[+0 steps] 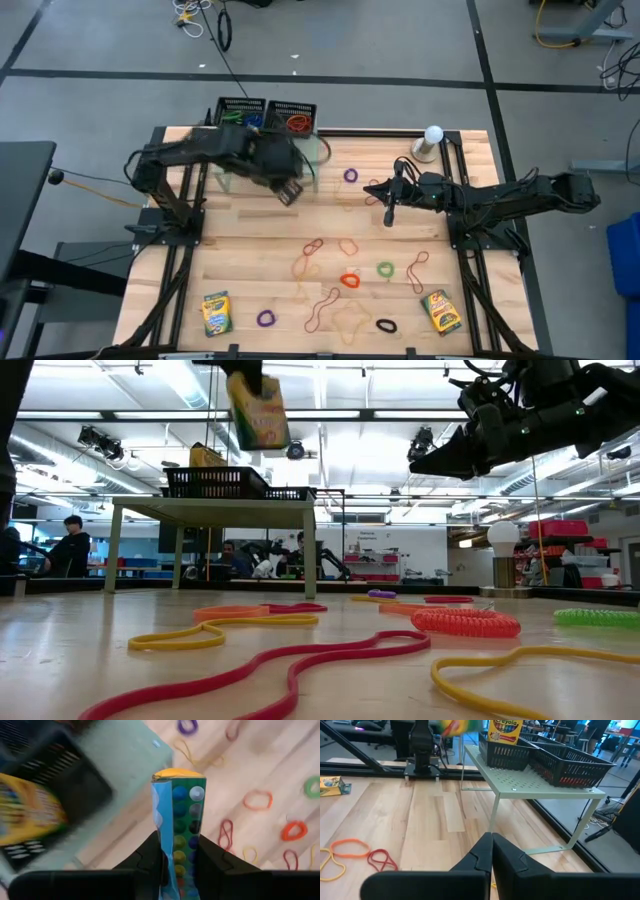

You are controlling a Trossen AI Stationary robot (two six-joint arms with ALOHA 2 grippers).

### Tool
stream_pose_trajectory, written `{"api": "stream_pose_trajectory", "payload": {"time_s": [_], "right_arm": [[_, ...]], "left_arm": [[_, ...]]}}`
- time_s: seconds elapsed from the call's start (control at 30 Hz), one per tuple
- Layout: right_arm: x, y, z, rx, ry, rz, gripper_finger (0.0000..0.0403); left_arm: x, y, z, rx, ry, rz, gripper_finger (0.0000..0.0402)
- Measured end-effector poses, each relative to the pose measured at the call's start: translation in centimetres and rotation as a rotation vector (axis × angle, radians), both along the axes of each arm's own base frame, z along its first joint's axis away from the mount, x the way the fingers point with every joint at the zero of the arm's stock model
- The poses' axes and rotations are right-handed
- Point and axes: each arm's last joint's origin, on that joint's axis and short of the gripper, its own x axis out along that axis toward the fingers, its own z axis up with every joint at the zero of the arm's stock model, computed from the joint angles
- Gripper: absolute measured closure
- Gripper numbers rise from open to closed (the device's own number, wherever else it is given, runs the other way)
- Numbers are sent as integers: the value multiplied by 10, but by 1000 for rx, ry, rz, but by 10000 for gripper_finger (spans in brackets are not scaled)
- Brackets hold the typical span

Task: Pick & Place Office Desk Supplies
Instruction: Put the yellow crayon box into the bottom black bin

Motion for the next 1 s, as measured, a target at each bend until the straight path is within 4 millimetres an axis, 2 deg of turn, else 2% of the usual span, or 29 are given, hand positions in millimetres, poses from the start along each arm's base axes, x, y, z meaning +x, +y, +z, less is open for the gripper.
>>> {"api": "stream_pose_trajectory", "payload": {"time_s": [0.13, 0.33, 0.47, 0.77, 1.0], "right_arm": [[0, 0, 0, -1, 0, 2, 392], [0, 0, 0, -8, 2, 6, 392], [0, 0, 0, -13, 3, 8, 392], [0, 0, 0, -18, 4, 12, 392], [0, 0, 1, -20, -3, 12, 392]], "left_arm": [[-8, 26, 17, 13, -51, 49, 315], [-17, 66, 19, 61, -18, 126, 314], [-23, 85, 19, 79, -2, 173, 314], [-28, 105, 17, 54, -2, 240, 314], [-28, 109, 16, 49, 2, 253, 313]]}}
